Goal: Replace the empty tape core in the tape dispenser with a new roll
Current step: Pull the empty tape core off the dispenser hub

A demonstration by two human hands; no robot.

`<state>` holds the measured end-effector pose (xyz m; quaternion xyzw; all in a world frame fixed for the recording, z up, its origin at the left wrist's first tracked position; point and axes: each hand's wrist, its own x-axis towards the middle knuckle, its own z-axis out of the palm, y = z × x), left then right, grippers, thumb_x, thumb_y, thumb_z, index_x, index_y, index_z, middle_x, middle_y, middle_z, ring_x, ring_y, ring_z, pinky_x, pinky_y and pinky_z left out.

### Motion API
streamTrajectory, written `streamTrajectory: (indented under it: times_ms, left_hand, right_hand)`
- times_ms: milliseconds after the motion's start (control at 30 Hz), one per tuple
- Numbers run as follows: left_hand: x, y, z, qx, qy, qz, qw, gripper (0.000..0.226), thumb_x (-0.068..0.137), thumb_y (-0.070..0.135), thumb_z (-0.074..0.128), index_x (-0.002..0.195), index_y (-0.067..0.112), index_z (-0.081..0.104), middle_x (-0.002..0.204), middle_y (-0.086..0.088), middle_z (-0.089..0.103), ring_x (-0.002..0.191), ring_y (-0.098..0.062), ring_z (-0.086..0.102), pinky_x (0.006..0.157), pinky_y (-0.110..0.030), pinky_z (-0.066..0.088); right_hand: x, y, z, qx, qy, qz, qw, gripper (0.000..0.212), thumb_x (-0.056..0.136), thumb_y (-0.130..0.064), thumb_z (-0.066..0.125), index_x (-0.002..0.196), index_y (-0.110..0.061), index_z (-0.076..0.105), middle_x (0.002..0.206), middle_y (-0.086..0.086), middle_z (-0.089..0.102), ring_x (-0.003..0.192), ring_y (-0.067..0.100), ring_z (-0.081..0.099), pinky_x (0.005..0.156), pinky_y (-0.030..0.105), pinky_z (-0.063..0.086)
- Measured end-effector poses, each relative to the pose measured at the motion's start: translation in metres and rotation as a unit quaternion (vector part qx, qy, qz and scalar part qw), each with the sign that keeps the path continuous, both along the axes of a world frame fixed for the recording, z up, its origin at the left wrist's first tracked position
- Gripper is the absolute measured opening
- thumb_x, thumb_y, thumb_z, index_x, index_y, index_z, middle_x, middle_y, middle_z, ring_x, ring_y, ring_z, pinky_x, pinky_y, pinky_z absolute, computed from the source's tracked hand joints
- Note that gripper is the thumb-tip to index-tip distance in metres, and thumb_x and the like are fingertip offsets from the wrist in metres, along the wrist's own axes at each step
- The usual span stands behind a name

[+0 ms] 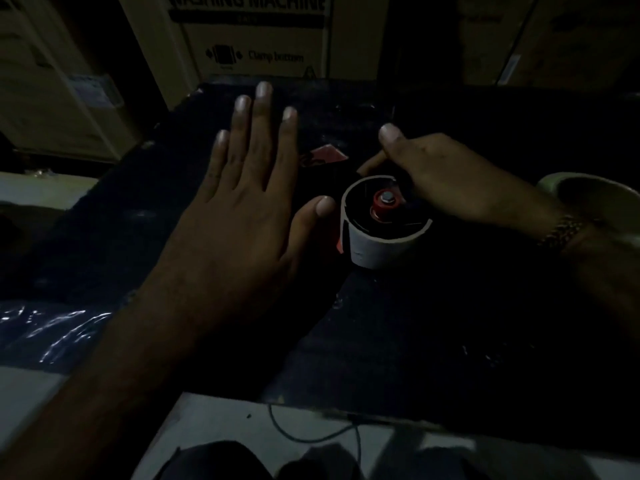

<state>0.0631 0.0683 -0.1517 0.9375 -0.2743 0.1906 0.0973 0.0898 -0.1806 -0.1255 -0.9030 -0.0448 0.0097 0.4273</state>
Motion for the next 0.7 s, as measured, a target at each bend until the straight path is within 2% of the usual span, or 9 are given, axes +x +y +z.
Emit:
streamTrajectory:
  times_ms: [167,267,333,400,433,467,533,600,700]
  left_hand:
    - [-0.003,0.0,0.002,0.01,-0.003,0.006,1.0,0.088,0.103,0.067,0.006,0.169,0.01,-0.003,0.176,-0.014,-0.017,0.164,-0.027,-0.018,0.133,-0.04,-0.007]
    - [-0.005,0.003,0.004,0.014,0.0,0.012,1.0,0.095,0.098,0.074,-0.005,0.169,0.012,0.0,0.178,-0.011,-0.01,0.165,-0.025,-0.011,0.133,-0.039,-0.003]
    - [-0.009,0.006,0.005,0.02,0.009,0.041,0.999,0.1,0.094,0.077,-0.011,0.17,0.014,0.003,0.178,-0.011,0.002,0.166,-0.025,0.002,0.134,-0.042,0.007]
    - [-0.016,0.006,0.005,0.007,0.033,0.082,0.996,0.104,0.091,0.081,-0.01,0.169,0.015,0.006,0.175,-0.014,0.022,0.161,-0.029,0.028,0.128,-0.043,0.027]
    - [-0.018,0.006,0.004,-0.004,0.039,0.096,0.995,0.104,0.091,0.082,-0.006,0.169,0.015,0.006,0.166,-0.016,0.042,0.145,-0.031,0.051,0.115,-0.044,0.043]
    - [-0.021,0.006,0.002,-0.016,0.033,0.103,0.994,0.103,0.092,0.081,0.0,0.169,0.014,0.005,0.143,-0.015,0.063,0.114,-0.03,0.067,0.092,-0.043,0.053]
    - [-0.026,0.003,0.0,-0.035,0.018,0.115,0.993,0.098,0.094,0.077,0.006,0.169,0.015,-0.001,0.09,-0.004,0.066,0.066,-0.017,0.053,0.06,-0.035,0.04]
    - [-0.03,-0.001,-0.001,-0.045,0.005,0.133,0.99,0.094,0.096,0.074,0.009,0.169,0.015,-0.001,0.075,0.004,0.051,0.059,-0.014,0.043,0.055,-0.033,0.034]
    - [-0.034,-0.003,-0.002,-0.041,-0.015,0.149,0.988,0.089,0.1,0.069,0.012,0.169,0.013,0.004,0.078,0.006,0.043,0.063,-0.015,0.041,0.055,-0.033,0.03]
  right_hand:
    - [-0.01,0.004,0.008,-0.002,-0.01,0.015,1.0,0.058,0.107,-0.06,0.039,0.104,-0.021,0.082,0.102,-0.005,0.083,0.1,0.008,0.078,0.103,0.039,0.059]
    - [-0.018,0.006,0.01,-0.014,-0.021,0.019,1.0,0.063,0.105,-0.061,0.045,0.104,-0.009,0.08,0.103,0.008,0.083,0.102,0.023,0.079,0.101,0.051,0.06]
    - [-0.023,0.007,0.011,-0.041,-0.024,0.042,0.998,0.077,0.098,-0.071,0.045,0.105,0.0,0.075,0.106,0.018,0.079,0.104,0.034,0.077,0.097,0.057,0.059]
    - [-0.025,0.005,0.012,-0.065,-0.015,0.058,0.996,0.065,0.101,-0.066,0.047,0.089,-0.01,0.075,0.089,0.002,0.081,0.088,0.018,0.078,0.085,0.049,0.061]
    - [-0.026,0.004,0.015,-0.075,0.006,0.069,0.995,0.056,0.104,-0.062,0.047,0.08,-0.018,0.073,0.077,-0.011,0.077,0.076,0.002,0.074,0.078,0.037,0.056]
    - [-0.028,0.003,0.019,-0.078,0.032,0.082,0.993,0.051,0.104,-0.06,0.046,0.077,-0.025,0.072,0.071,-0.021,0.073,0.071,-0.007,0.069,0.077,0.028,0.051]
    - [-0.03,-0.002,0.026,-0.096,0.061,0.109,0.988,0.049,0.099,-0.065,0.045,0.095,-0.028,0.078,0.092,-0.023,0.077,0.09,-0.009,0.07,0.088,0.025,0.052]
    - [-0.032,-0.004,0.031,-0.098,0.071,0.119,0.985,0.066,0.086,-0.075,0.046,0.118,-0.027,0.078,0.118,-0.012,0.078,0.113,0.005,0.071,0.104,0.033,0.054]
    - [-0.029,-0.005,0.03,-0.093,0.065,0.119,0.986,0.074,0.079,-0.077,0.046,0.123,-0.026,0.076,0.12,-0.008,0.077,0.104,0.004,0.073,0.086,0.025,0.057]
